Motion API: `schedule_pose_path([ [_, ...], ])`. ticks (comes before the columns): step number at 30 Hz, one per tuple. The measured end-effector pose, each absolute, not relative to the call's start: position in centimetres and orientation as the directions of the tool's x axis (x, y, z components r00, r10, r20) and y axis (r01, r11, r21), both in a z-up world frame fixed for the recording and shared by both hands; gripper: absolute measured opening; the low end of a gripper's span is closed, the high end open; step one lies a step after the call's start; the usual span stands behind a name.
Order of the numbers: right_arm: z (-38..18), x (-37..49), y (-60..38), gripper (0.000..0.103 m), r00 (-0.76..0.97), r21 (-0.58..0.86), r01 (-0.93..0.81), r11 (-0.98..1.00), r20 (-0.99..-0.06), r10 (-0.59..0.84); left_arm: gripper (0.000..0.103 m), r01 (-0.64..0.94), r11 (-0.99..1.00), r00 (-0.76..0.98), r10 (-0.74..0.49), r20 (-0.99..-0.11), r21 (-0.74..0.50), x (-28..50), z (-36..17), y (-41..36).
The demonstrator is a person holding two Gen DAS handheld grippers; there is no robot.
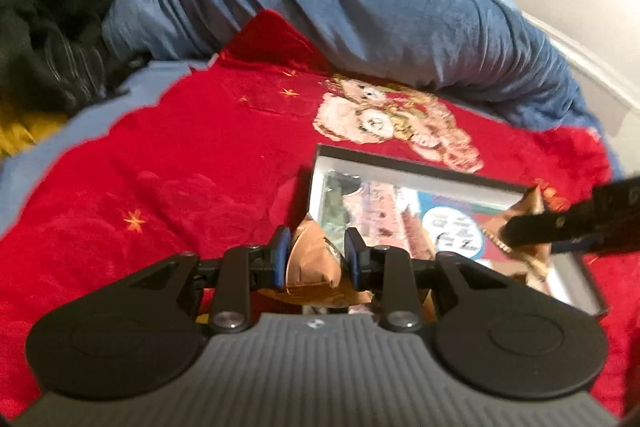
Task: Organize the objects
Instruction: 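Lower and open left tool over the box while right tool releases its packet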
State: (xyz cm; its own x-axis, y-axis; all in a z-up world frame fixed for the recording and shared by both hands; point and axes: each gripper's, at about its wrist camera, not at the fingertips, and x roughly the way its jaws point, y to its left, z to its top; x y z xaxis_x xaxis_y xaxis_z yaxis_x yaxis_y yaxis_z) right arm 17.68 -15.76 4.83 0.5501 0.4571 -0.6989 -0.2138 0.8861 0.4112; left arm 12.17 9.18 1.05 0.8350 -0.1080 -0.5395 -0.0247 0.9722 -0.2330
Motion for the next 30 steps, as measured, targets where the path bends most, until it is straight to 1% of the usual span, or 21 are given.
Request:
schedule_pose_path([
  [7,3.8,19.3,-15.6,0.031,0.554,0.405,-0.188,0.895,-0.709,0.437,0.034,0.05,0.972,0.853,-0.161,-0.497,-0.229,13.1,1.0,8.1],
  [9,3.4,19.8,-15.5,0.031,0.555,0.403,-0.182,0.897,-0.711,0.432,0.034,0.052,0.984,0.853,-0.132,-0.504,-0.171,13.5,0.8,6.9],
  [11,2.9,20.3,-15.6,0.031,0.554,0.398,-0.179,0.9,-0.715,0.427,0.034,0.024,0.995,0.861,-0.067,-0.504,-0.092,14.1,0.5,5.8],
  [12,2.5,20.5,-15.6,0.031,0.55,0.394,-0.179,0.901,-0.719,0.424,0.034,0.018,0.997,0.863,-0.056,-0.503,-0.078,14.6,0.3,5.5],
  [16,1.1,21.3,-15.7,0.031,0.531,0.383,-0.168,0.908,-0.741,0.411,0.034,0.011,0.993,0.871,-0.067,-0.488,-0.117,16.8,0.5,5.0],
  [18,0.5,21.6,-15.8,0.031,0.526,0.375,-0.163,0.912,-0.749,0.402,0.034,0.017,0.994,0.867,-0.07,-0.493,-0.11,17.8,0.6,4.5],
  [22,-0.1,22.3,-16.0,0.028,0.524,0.377,-0.146,0.915,-0.755,0.394,0.034,0.048,0.987,0.847,-0.121,-0.518,-0.152,18.1,0.0,4.2],
  [26,-0.3,22.7,-15.9,0.028,0.529,0.373,-0.142,0.917,-0.754,0.389,0.034,0.055,0.992,0.84,-0.107,-0.532,-0.111,17.8,-0.7,3.5],
  [30,-0.2,22.4,-15.5,0.028,0.526,0.359,-0.151,0.921,-0.76,0.383,0.037,0.083,0.989,0.821,-0.138,-0.554,-0.123,17.7,-1.0,3.3],
])
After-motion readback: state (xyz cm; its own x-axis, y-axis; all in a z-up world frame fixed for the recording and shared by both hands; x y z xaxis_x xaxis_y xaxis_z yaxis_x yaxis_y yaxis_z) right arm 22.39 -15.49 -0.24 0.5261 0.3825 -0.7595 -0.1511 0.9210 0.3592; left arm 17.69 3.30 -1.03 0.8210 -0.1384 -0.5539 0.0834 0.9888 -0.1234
